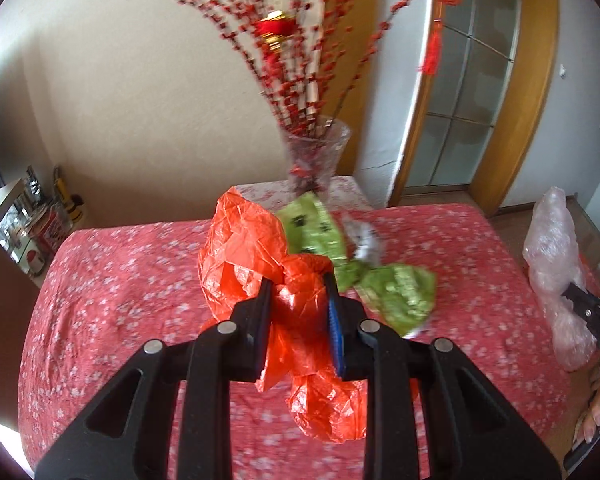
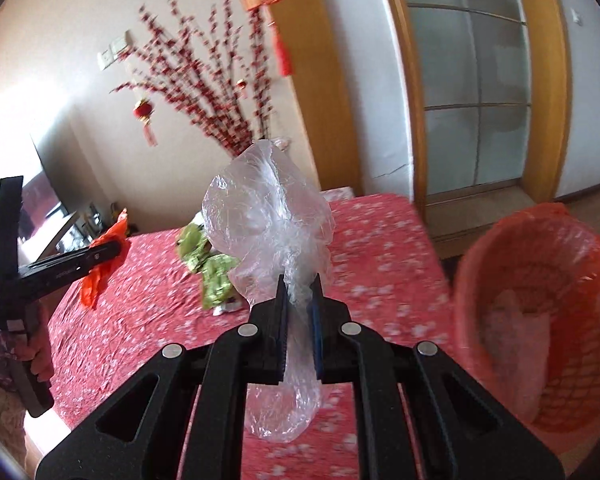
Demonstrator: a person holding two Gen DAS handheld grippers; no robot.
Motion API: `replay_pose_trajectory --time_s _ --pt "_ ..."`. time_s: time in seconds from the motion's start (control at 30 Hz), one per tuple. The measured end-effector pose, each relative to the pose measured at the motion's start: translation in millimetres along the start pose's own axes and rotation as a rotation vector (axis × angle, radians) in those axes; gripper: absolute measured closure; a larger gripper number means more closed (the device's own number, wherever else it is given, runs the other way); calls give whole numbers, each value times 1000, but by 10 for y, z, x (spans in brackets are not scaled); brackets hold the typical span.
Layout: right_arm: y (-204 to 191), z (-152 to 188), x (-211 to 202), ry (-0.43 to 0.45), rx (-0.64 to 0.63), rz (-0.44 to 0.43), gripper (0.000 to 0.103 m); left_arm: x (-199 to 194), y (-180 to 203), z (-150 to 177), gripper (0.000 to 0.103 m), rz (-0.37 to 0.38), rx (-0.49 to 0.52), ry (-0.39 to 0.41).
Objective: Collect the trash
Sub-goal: 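Carry the orange and clear bags over the basket and release both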
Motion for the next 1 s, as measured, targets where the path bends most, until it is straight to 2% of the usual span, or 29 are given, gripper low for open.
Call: replay_pose_trajectory --time_s 0.17,0.43,0.67,0.77,1.0 --pt "528 -69 -240 53 83 78 93 -115 637 -110 78 97 46 26" --pt "1348 -124 -666 130 189 203 92 -265 1870 -198 78 293 137 58" --pt "1927 -115 -972 173 269 289 93 -274 2850 -142 78 448 198 48" --pt "2057 -75 -1020 179 293 310 92 -264 3161 -75 78 503 220 35" --pt "2323 -43 -1105 199 328 329 92 -97 3580 32 78 585 258 4"
Point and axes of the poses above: each gripper's, at about its wrist camera, not at the fingertips, and x roughly the way its jaws point, y to its right, z to its underside, the point moved 9 cm from there along x, roughly the way its jaws point, and after that the axes turned 3 degrees about y, right-handed, at the moved point
